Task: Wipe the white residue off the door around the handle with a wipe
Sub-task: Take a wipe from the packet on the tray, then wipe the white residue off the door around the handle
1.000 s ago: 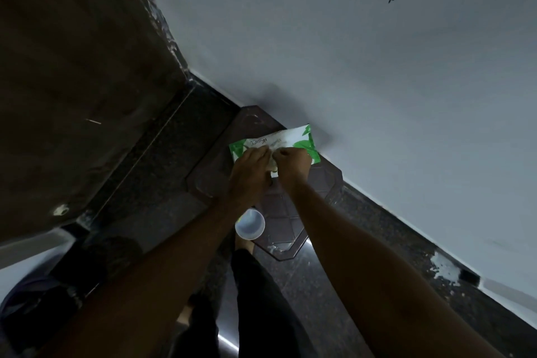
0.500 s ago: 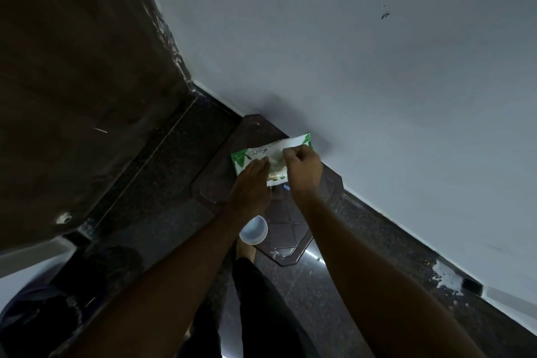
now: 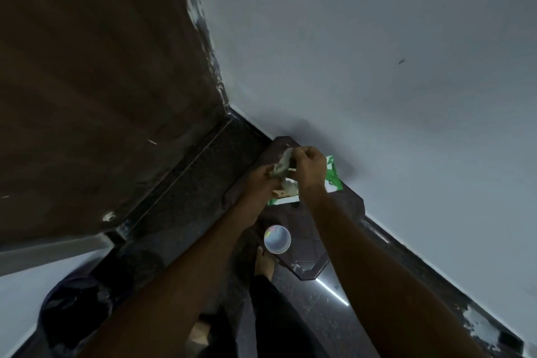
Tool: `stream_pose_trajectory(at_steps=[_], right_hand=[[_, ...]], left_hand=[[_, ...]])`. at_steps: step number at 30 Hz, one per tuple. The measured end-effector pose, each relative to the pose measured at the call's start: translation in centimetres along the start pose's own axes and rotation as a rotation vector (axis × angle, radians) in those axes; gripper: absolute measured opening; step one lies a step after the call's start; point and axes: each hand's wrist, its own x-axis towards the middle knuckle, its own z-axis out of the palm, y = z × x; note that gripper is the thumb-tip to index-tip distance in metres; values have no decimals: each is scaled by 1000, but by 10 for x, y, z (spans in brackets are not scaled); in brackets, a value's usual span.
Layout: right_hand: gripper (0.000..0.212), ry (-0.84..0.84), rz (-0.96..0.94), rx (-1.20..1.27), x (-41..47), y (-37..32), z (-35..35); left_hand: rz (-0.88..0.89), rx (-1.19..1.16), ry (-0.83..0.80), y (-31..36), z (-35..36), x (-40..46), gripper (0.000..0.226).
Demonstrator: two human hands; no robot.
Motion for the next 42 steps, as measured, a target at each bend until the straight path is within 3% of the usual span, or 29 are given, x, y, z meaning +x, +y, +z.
stream_pose_trajectory(at_steps=[7,10,13,19,23,29,33,37,42], right_hand=[[25,-192,-174,-115,-40,-38,52],[33,-443,-374,-225,-73,-49,76],[23,-703,-516,-350,-115,-49,106],[18,-949,-717,-597,-196,-40,168],[27,-1099,-760,-590,-252,-36,213],[20,-1064,-852,-540,-317,-35,273],[14,-983,-791,-509,-346,-40,307],[17,-962,-756,-401,-374,-47,338],[37,-936,-813,-302,-413,-47,371]], left_hand=[[95,-176,265,30,-72,-49,7],[166,-387,404,47,-110,-81,9],[221,-632,539,51,-155,-113,8],[267,-869,681,25,-231,-179,13],[310,-979,815,15,-274,-224,22],[407,-762,920,16,-330,-275,10],[398,-575,997,18,-370,-296,10],[476,-597,930,26,-408,-315,9],[552,-571,850,25,-446,-334,19]])
